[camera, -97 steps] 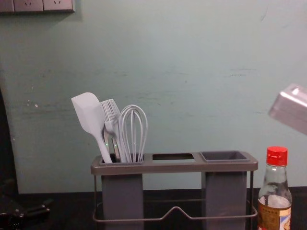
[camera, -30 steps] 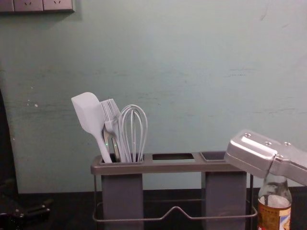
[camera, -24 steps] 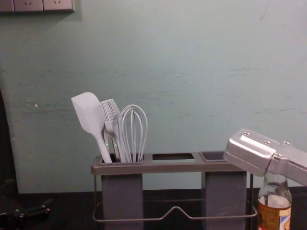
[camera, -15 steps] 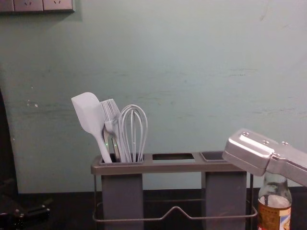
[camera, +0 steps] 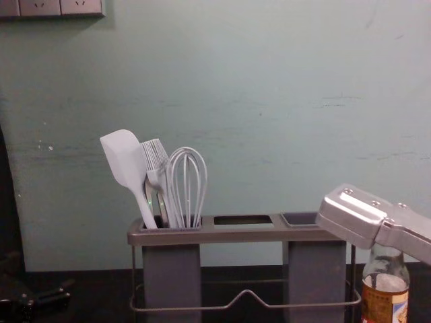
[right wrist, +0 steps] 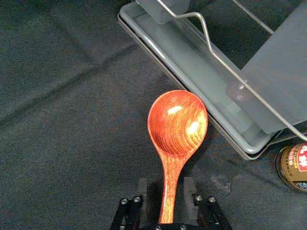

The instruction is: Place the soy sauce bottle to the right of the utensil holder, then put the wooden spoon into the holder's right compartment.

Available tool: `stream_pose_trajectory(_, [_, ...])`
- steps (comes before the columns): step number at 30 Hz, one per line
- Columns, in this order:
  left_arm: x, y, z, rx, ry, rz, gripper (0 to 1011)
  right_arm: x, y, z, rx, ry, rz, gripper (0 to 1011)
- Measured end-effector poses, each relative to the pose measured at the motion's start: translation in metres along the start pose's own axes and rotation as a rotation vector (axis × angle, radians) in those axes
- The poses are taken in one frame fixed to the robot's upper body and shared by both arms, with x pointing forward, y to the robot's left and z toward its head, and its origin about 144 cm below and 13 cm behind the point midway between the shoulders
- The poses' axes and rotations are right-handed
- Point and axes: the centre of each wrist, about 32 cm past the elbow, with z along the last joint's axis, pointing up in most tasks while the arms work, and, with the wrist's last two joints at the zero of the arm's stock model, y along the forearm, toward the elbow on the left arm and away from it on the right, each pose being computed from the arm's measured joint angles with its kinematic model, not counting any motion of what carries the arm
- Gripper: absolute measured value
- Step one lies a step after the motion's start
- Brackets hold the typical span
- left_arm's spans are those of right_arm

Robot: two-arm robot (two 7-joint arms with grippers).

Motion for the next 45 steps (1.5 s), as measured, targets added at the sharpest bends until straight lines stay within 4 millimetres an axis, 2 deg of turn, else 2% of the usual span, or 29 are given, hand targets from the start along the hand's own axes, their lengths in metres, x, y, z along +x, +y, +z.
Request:
stream_pose_trajectory(1, [0.000,0.000,0.000,0.000,0.000,0.000,1005,0.000,0.000,0.000,0.001,0.002,0.000,450])
stream_pose_trajectory(9, [0.000,0.000,0.000,0.000,0.000,0.000,1005,0.001,0.002,-0.002,0.008,0.012,0.006,208])
stream_pose_trajectory(13, [0.000,0.000,0.000,0.000,0.000,0.000,1005,0.001,0.002,-0.002,0.011,0.013,0.007,127])
stream_pose_trajectory(25, [0.000,0.000,0.000,0.000,0.000,0.000,1005,0.003,-0.002,-0.001,0.030,0.012,0.006,127])
stream_pose_trajectory(45, [0.000,0.000,0.000,0.000,0.000,0.000,1005,0.001,-0.045,0.002,0.165,0.025,0.053,127])
